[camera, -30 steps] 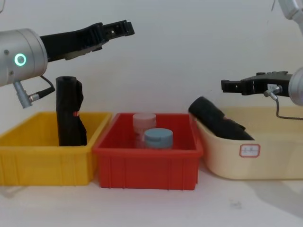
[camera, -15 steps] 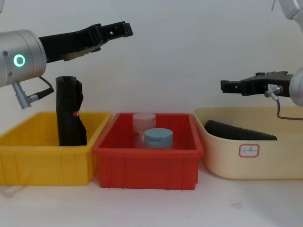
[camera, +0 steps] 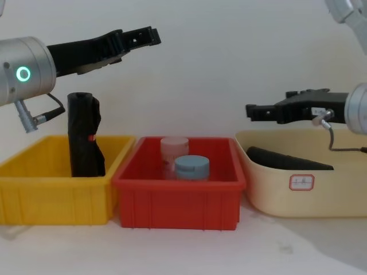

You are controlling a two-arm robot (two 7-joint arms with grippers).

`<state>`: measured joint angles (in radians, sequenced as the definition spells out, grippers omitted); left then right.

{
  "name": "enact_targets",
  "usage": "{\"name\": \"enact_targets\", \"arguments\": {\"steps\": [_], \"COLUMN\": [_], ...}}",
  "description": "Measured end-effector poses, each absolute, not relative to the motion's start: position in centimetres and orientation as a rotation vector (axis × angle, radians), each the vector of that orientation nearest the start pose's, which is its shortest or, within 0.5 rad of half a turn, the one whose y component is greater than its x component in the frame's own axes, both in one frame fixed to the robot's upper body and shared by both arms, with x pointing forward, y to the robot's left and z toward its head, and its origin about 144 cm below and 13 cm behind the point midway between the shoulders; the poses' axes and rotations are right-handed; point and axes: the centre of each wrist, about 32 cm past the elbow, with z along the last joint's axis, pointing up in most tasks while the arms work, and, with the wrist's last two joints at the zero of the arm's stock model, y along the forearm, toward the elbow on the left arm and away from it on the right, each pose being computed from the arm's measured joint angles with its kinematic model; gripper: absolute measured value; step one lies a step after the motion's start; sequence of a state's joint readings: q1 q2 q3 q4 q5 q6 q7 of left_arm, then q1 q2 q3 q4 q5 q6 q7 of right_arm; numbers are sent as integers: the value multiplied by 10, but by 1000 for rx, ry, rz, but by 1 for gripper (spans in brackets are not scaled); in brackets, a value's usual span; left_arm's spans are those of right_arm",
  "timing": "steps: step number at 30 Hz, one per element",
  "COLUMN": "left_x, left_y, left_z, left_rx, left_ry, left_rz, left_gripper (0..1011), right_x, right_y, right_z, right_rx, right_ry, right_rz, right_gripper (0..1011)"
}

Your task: Pick up the garbage bag with the one hand and transfer it to the other hand.

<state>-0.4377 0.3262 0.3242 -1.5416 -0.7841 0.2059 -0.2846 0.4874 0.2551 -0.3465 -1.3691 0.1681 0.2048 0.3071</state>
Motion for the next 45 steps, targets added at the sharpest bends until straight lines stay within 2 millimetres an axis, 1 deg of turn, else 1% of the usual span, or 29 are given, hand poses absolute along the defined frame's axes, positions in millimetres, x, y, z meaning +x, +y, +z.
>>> {"name": "enact_targets", "arguments": {"steps": [7, 12, 24, 33, 45], "left_x": [551, 551, 551, 551, 551], "left_y": [226, 226, 226, 226, 226], "left_z": [1276, 1276, 1276, 1276, 1276], "left_rx": [-299, -299, -299, -299, -299], "left_ry": [187, 187, 187, 187, 187], "left_rz": [883, 884, 883, 883, 883], "left_gripper": [1002, 1002, 1001, 1001, 1001], "right_x": [569, 566, 572, 576, 582], "right_y": [-207, -198, -178, -170, -164], "right_z": [1250, 1256, 1271, 1271, 1262], "right_rx": [-195, -222, -267, -301, -355], "right_ry": [-141, -143, -146, -132, -108], "right_rz": [-933, -859, -759, -723, -688], "right_gripper": [1004, 1004, 1004, 1004, 1004]}}
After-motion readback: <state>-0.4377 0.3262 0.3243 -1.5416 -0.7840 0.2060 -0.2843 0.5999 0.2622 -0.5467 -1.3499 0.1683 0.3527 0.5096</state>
